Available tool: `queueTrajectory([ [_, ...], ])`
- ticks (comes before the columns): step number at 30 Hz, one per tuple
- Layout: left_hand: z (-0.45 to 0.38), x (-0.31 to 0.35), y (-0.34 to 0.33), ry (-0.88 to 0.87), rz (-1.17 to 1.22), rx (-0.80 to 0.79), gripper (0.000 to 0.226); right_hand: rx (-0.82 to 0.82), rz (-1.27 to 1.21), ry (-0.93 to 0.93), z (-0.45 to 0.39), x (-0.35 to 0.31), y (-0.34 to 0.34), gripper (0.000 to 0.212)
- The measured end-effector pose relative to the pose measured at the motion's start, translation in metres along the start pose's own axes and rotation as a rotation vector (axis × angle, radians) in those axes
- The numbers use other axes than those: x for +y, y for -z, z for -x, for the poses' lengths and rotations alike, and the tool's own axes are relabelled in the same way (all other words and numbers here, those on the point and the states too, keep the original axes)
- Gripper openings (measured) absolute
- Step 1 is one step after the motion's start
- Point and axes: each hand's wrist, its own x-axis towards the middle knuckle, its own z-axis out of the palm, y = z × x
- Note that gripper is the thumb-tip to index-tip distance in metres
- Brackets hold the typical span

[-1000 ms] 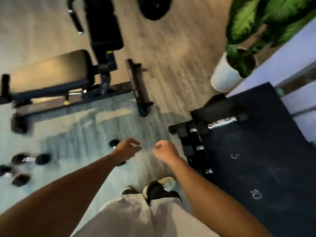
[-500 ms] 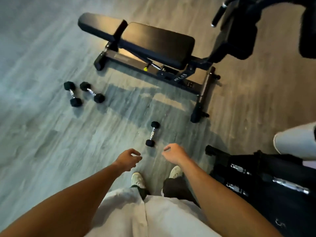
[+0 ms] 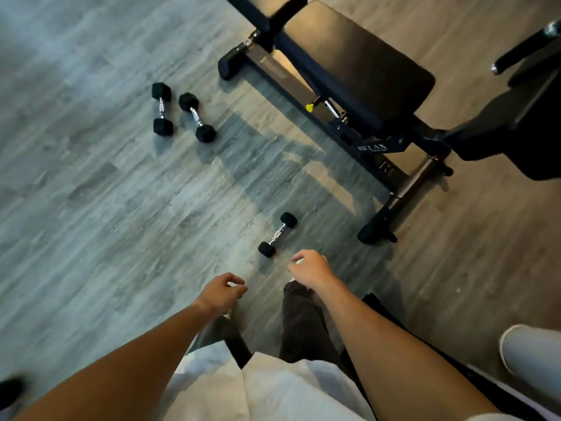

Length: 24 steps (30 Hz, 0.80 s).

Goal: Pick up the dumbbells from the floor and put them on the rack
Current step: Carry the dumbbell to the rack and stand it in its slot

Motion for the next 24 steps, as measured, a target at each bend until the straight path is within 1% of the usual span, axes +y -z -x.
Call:
queueTrajectory([
  [4,-0.041,0.01,-0.041,0.077,0.173,0.035,0.007,-0.06,0.087,-0.004,-0.059,0.012,0.018,0.039],
  [7,-0.08,0.014,-0.066,0.15,0.333,0.043,0.014,-0.092,0.133,0.007,-0.11,0.022,0.022,0.042],
  [9,-0.119,0.011,-0.079,0.191,0.408,0.035,0.015,-0.101,0.154,0.007,-0.152,0.029,0.017,0.044],
  [13,-0.21,-0.003,-0.094,0.238,0.447,0.054,0.009,-0.112,0.171,0.009,-0.245,0.047,-0.001,0.047],
  [21,-0.411,-0.048,-0.118,0.255,0.479,0.17,0.039,-0.097,0.207,-0.003,-0.433,0.09,-0.06,0.062],
  [24,-0.468,-0.061,-0.124,0.279,0.503,0.201,0.056,-0.071,0.234,0.032,-0.489,0.095,-0.075,0.071],
])
